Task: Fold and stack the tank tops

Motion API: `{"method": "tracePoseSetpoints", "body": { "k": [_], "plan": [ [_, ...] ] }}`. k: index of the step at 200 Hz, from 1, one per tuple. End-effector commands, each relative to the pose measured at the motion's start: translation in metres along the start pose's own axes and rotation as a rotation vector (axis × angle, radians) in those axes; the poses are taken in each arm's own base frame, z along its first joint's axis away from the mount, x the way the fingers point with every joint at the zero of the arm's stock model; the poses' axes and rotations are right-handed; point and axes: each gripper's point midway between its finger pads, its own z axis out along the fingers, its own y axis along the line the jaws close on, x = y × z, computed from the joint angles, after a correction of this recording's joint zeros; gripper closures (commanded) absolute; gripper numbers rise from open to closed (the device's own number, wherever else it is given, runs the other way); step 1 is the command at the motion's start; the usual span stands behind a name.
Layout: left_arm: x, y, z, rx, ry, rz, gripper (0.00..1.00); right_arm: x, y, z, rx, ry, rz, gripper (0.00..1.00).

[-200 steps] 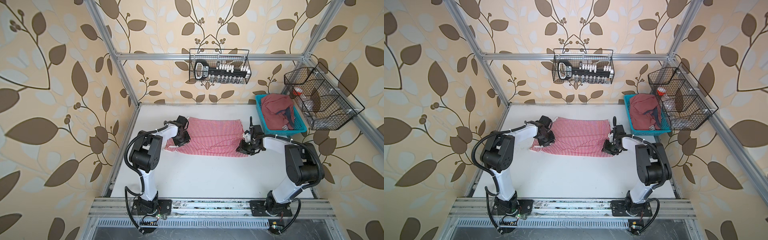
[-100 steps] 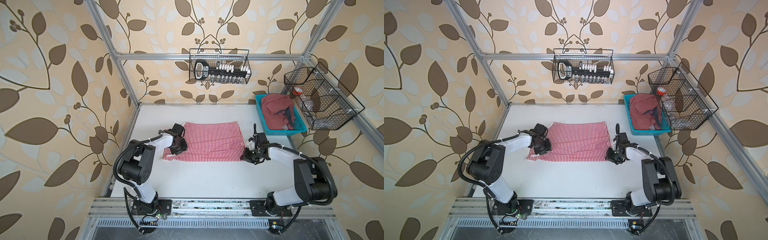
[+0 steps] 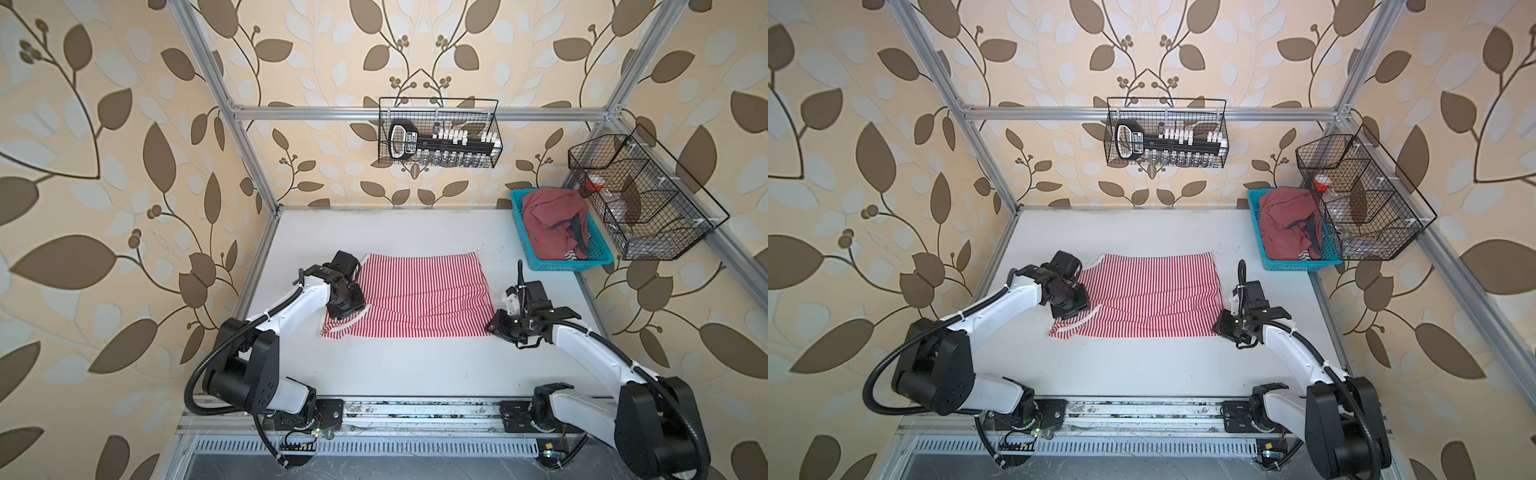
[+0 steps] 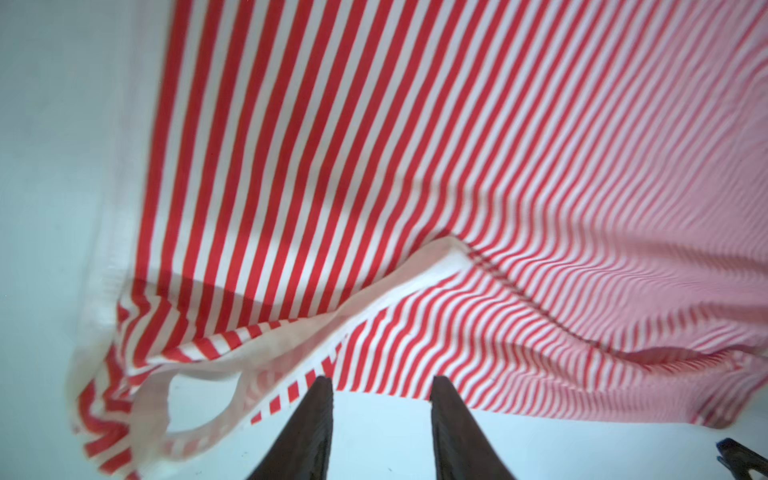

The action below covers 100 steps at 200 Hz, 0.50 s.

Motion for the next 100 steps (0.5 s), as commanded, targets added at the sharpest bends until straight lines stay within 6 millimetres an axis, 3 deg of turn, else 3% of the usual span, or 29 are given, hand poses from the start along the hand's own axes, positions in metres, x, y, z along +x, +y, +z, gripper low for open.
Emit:
{"method": "tracePoseSetpoints", "body": {
  "k": [1, 16, 22, 49, 68, 100],
  "plan": [
    [-0.037, -0.024, -0.042, 0.015, -0.138, 0.077, 0.58, -0.045, 0.027, -0.033, -0.038, -0.129, -0.057, 0.62],
    [-0.062, -0.038, -0.045, -0.003, -0.168, 0.111, 0.57, -0.072, 0.035, -0.045, -0.051, -0.164, -0.082, 0.61],
    [-0.071, -0.044, -0.044, -0.005, -0.167, 0.131, 0.50, -0.081, 0.038, -0.048, -0.054, -0.165, -0.092, 0.61],
    [-0.106, -0.071, -0.039, -0.002, -0.143, 0.196, 0.41, -0.122, 0.048, -0.045, -0.044, -0.185, -0.129, 0.58],
    [-0.129, -0.081, -0.023, 0.018, -0.140, 0.190, 0.39, -0.149, 0.046, -0.030, -0.021, -0.181, -0.126, 0.54],
    [-0.158, -0.080, 0.022, 0.025, -0.068, 0.146, 0.39, -0.184, 0.039, 0.009, 0.002, -0.103, -0.118, 0.54]
  ]
}}
